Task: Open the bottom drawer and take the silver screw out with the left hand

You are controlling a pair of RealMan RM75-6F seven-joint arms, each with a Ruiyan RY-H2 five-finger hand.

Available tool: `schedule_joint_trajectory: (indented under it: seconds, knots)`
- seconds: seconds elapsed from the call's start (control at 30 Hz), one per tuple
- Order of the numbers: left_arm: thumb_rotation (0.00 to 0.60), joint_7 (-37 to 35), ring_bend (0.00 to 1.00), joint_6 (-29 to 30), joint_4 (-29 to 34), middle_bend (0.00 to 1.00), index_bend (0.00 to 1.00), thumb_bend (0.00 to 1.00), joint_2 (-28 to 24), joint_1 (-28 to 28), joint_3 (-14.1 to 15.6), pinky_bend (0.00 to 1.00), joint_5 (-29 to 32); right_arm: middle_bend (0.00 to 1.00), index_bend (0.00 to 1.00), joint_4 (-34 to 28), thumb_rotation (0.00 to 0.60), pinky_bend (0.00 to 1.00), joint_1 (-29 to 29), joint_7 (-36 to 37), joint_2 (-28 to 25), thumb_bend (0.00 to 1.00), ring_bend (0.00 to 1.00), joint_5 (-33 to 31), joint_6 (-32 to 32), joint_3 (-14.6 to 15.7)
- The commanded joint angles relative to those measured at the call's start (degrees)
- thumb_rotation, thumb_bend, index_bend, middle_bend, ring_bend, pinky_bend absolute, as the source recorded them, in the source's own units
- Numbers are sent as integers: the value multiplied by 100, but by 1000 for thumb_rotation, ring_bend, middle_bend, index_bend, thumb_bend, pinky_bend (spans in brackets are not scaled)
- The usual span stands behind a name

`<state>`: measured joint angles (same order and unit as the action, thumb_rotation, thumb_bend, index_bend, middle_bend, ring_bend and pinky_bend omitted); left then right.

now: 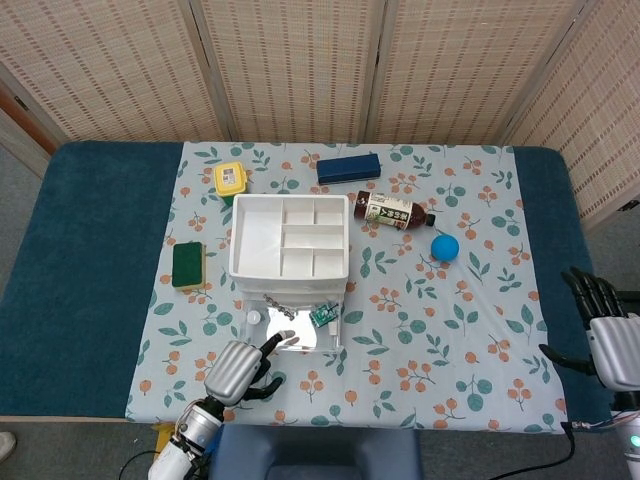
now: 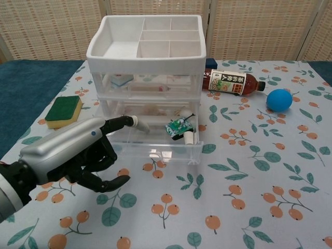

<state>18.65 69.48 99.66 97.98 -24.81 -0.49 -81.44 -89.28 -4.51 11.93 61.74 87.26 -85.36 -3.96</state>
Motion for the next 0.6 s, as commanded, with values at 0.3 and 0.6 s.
schedule_joint_trajectory:
  seconds: [0.3,0.6]
  knots:
    - [594,-105,954,108,235,942,233,308,-527,-71,-30,1000,-499,0,0,-102,600,0,22,15,-153,130,0,66,-135,-40]
    - [600,-513,954,135,48,942,328,308,-1257,-463,-419,1000,-1171,0,0,-194,600,0,69,-40,-243,130,0,116,-259,-48]
